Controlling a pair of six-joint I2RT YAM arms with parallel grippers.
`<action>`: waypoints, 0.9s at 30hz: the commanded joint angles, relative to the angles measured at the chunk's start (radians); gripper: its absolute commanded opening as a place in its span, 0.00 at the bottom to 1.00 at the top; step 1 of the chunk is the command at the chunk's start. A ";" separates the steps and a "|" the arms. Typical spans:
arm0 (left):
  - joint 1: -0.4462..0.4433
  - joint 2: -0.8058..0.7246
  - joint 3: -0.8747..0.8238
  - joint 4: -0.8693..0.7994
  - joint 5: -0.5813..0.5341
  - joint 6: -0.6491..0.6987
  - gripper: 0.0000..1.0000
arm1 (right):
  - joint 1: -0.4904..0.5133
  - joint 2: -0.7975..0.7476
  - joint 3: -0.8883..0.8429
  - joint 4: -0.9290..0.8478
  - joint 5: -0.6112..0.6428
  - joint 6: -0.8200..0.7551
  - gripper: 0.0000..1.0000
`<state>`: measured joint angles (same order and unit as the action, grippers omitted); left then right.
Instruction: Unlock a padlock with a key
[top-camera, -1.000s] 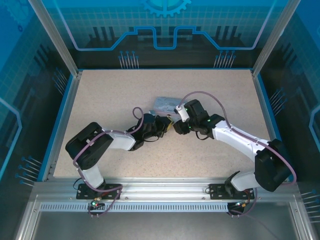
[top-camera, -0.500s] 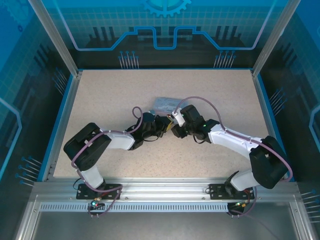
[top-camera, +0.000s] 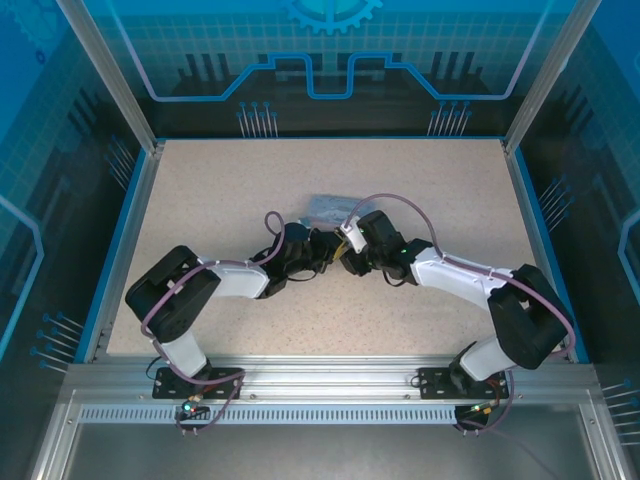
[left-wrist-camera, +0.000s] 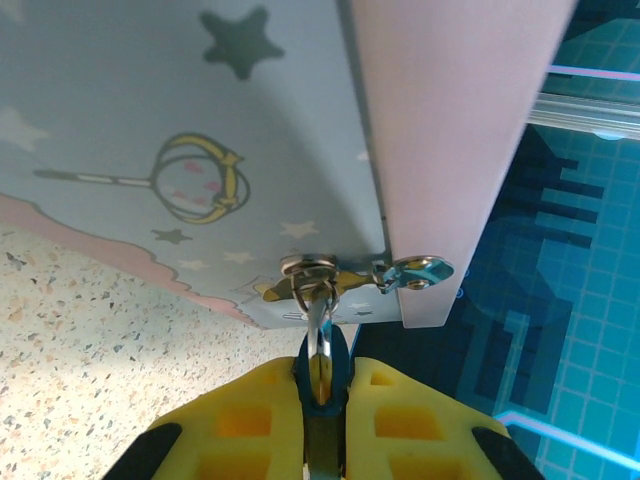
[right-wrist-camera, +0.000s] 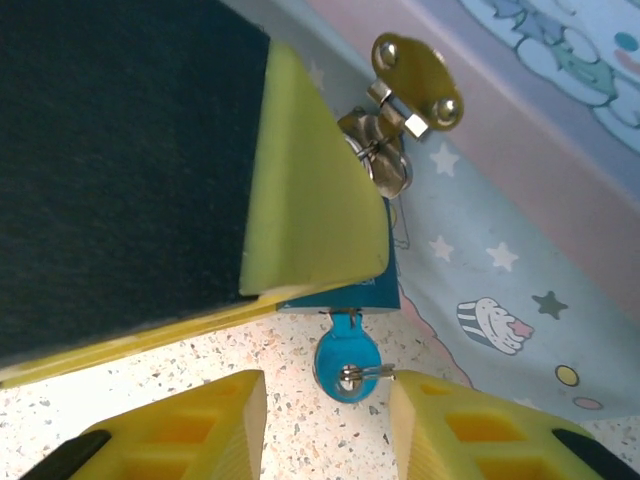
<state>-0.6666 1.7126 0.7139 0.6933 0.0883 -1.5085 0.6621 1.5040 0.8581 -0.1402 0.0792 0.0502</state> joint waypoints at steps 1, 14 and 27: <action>0.007 -0.036 0.041 0.012 0.028 0.030 0.00 | 0.014 0.018 0.013 0.029 0.011 -0.012 0.37; 0.007 -0.033 0.039 0.002 0.030 0.036 0.00 | 0.013 0.029 0.055 0.024 0.012 -0.008 0.27; 0.008 -0.018 0.033 0.022 0.030 0.031 0.00 | -0.010 0.013 0.060 0.005 -0.116 0.024 0.03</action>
<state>-0.6628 1.7115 0.7235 0.6823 0.1032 -1.4925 0.6514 1.5272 0.8894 -0.1432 0.0650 0.0631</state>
